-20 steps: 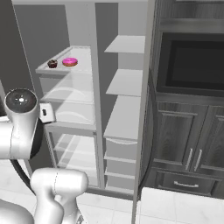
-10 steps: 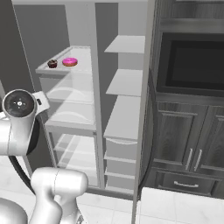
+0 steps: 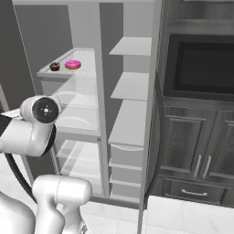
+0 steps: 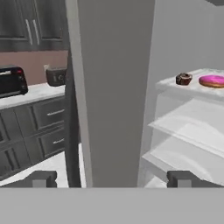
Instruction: Take the donut and cupcake from the fridge and place them on the empty tray on the dining counter.
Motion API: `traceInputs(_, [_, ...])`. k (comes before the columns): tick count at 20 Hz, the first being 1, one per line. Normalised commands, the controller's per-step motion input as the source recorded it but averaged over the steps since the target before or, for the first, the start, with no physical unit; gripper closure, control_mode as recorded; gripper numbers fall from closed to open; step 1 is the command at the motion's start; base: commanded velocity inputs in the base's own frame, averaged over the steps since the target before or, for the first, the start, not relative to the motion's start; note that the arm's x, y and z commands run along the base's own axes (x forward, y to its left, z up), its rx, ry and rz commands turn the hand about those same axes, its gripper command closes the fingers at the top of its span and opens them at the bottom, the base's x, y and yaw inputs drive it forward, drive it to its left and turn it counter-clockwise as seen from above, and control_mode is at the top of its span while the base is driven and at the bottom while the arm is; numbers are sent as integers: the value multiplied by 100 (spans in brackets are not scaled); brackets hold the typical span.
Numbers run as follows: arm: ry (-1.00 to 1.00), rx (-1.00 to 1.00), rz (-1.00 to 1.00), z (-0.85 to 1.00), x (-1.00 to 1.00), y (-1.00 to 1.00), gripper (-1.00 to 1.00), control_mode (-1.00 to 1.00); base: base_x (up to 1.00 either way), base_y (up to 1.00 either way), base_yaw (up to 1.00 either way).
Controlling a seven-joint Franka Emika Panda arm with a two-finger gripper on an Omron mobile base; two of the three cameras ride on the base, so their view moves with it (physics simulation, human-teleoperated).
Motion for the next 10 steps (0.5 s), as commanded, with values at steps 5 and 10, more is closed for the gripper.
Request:
traceInputs(5, [12,6,21,-25,57,7,-100,-100,0,0,0])
traceInputs(10, [10,0,14,-52,77,40,-100,-100,0,0,0])
